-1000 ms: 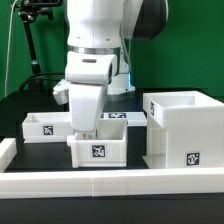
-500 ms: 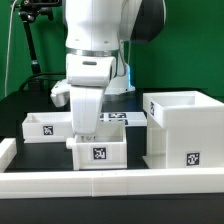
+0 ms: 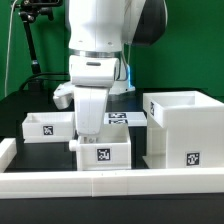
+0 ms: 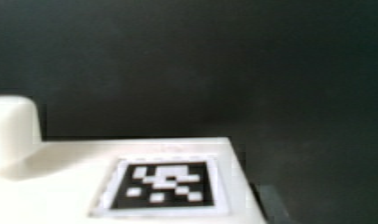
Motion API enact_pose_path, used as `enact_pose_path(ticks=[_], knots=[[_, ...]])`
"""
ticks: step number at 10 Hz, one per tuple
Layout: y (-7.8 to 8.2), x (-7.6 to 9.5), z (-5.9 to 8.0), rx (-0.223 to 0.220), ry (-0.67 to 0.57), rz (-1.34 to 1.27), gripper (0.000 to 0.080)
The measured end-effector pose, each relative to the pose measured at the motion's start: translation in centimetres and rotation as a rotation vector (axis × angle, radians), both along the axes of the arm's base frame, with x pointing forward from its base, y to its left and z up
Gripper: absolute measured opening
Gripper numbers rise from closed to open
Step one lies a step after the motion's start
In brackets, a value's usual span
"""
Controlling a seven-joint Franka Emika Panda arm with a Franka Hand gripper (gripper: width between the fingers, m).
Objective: Assemble drawer
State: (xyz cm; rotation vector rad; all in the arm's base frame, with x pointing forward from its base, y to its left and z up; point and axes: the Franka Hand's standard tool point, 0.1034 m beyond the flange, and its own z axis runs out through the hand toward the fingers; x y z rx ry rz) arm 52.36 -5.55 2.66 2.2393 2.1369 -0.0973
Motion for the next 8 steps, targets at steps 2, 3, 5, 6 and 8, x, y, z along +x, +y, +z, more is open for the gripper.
enact_pose_path(ticks=[2,3,5,6,8], knots=[[0.0,0.2,-0.1,0.0,-0.021,0.002,0.0042],[0.3,0.5,-0.4,0.0,-0.046,0.011,0.0042],[1.3,0.6,-0.6,0.001,-0.041,0.037,0.0042],[1.5,0.7,-0.9,-0.004,-0.037,0.056,0.0042],[1.2,0.6,-0.9,-0.004,-0.035,0.049,0.0042]])
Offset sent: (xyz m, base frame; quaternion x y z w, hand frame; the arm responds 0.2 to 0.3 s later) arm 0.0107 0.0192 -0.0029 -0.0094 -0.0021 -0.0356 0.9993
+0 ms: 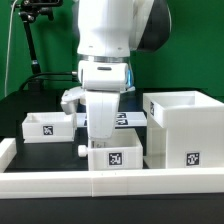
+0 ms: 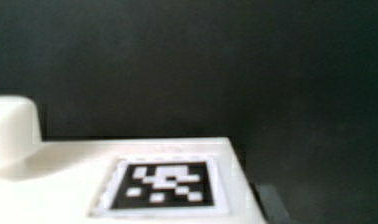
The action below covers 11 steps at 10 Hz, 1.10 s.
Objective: Assemble drawer
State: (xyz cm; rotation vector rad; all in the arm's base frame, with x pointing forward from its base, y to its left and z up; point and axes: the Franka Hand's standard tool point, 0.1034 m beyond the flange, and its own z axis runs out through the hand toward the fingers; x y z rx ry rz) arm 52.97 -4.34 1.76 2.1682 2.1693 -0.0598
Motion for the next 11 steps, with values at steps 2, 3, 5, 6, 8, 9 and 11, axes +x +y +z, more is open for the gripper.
enact_pose_path(ticks=[2,3,5,6,8,9,11], knots=[[-0.1,0.0,0.0,0.0,0.001,-0.001,0.0042],[-0.1,0.0,-0.1,-0.001,0.001,0.002,0.0042],[0.8,0.1,-0.4,-0.003,-0.003,0.038,0.0042],[1.1,0.3,-0.4,-0.002,-0.004,0.045,0.0042],[1.3,0.7,-0.9,-0.008,-0.001,0.064,0.0042],[1.5,0.7,-1.0,-0.007,-0.002,0.053,0.0042],[1.3,0.6,-1.0,-0.007,-0.001,0.048,0.0042]])
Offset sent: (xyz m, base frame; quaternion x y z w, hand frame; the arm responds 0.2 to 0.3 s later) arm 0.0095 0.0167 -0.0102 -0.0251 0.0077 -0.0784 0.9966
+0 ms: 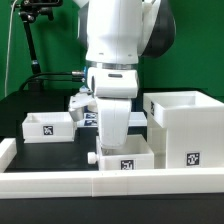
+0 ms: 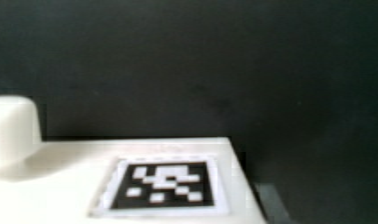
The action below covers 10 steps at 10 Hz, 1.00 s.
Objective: Assemble drawer
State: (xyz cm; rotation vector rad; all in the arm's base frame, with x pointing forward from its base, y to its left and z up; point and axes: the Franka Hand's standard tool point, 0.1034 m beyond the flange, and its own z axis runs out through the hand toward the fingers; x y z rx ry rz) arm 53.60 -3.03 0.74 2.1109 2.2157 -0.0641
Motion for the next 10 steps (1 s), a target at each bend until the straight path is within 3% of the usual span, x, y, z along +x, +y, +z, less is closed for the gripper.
enact_pose_path(ticks=[10], knots=[[1.7,0.7,0.2,-0.006,0.009,-0.001,0.0042]])
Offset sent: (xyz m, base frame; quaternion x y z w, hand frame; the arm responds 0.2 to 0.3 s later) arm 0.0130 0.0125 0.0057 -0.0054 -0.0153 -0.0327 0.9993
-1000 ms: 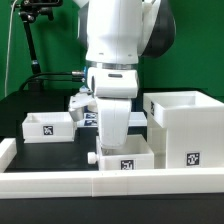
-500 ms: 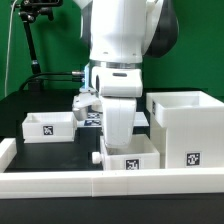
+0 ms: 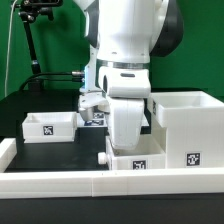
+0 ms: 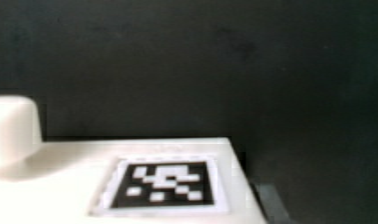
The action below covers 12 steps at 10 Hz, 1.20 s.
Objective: Assemble drawer
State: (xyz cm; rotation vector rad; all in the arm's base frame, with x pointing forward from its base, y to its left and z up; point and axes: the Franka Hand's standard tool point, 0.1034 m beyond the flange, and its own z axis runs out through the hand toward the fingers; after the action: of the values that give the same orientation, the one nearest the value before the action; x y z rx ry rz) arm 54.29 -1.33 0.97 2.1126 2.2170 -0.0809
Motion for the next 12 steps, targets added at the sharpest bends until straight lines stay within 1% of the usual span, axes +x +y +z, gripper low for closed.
enact_pose_path(ticks=[3,7,12], knots=[[-0.06,0.01,0.0,0.0,-0.001,-0.002,0.0042],[0.72,-0.08,-0.06,0.004,-0.007,-0.084,0.0042],[0.62,-0.13,-0.09,0.004,-0.008,-0.101,0.0042]])
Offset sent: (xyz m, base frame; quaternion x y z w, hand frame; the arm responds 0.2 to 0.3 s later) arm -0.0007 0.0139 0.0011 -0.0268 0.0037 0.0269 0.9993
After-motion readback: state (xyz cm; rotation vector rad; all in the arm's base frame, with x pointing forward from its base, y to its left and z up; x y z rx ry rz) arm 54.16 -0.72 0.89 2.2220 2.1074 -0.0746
